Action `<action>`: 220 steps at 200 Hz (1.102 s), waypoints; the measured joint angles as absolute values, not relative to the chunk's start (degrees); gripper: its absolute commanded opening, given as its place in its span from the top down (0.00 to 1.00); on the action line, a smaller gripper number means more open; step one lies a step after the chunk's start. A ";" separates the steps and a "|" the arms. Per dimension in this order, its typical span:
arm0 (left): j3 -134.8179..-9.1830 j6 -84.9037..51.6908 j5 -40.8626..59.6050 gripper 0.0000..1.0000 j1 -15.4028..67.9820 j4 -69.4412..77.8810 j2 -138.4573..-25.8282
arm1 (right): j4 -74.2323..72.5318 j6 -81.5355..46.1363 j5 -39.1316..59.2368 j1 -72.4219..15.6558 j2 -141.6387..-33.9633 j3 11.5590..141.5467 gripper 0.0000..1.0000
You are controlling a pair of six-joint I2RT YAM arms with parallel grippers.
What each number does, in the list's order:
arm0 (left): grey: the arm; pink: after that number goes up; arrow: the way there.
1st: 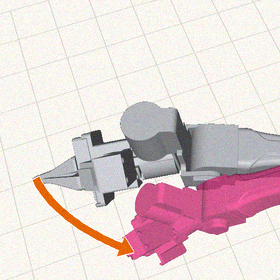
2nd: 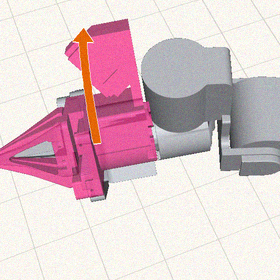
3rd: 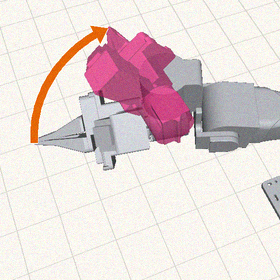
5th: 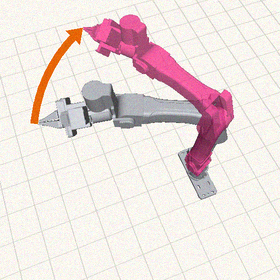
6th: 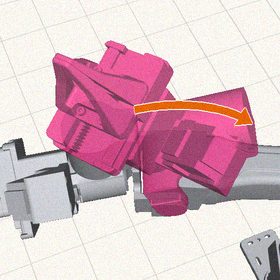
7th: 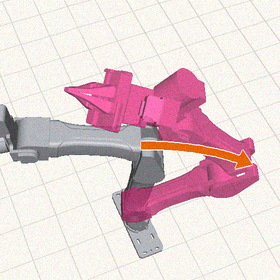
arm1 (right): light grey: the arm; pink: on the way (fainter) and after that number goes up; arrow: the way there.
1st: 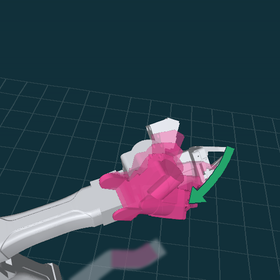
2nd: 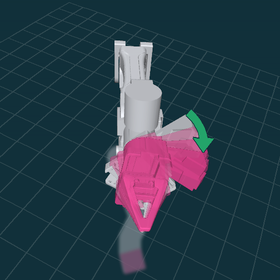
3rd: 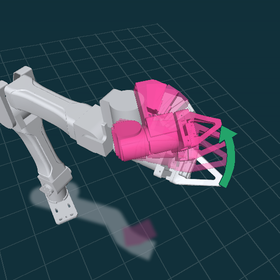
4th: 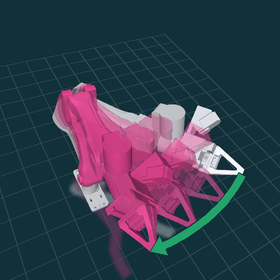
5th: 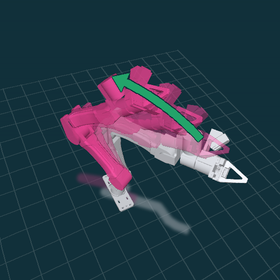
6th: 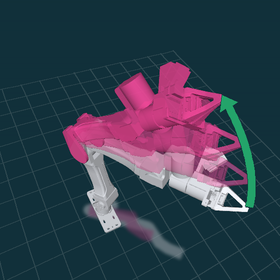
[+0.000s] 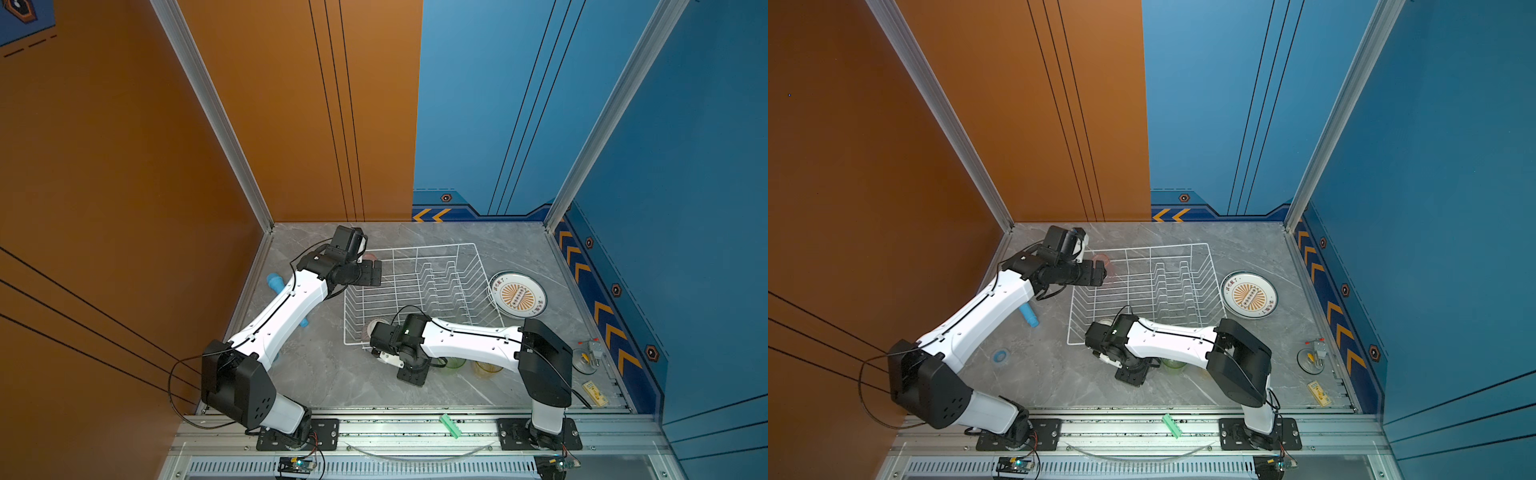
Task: Unload the mixed dishes from the dish rack
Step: 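Carry the clear glass with the right gripper down beside the green glass, then open the right gripper off the clear glass and lift away, then grip the pink glass with the left gripper while the right hovers nearby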
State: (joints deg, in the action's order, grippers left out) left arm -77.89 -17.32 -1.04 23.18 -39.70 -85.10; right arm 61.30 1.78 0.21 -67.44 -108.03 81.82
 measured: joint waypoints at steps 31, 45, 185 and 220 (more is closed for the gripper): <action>-77.91 -17.10 -1.80 0.02 23.46 -40.51 -85.91 | 60.90 1.67 0.19 -67.18 -107.39 81.82 0.52; -77.91 -16.86 -2.44 0.02 23.79 -40.82 -86.65 | 60.90 1.67 0.19 -66.87 -105.95 81.82 0.51; -89.43 -14.70 -10.04 0.02 25.30 -43.57 -103.13 | 56.45 -3.49 6.70 -48.01 -72.73 74.02 0.36; -95.68 -14.33 -10.61 0.01 24.08 -44.12 -110.91 | 54.43 -4.32 8.38 -46.41 -71.96 71.13 0.35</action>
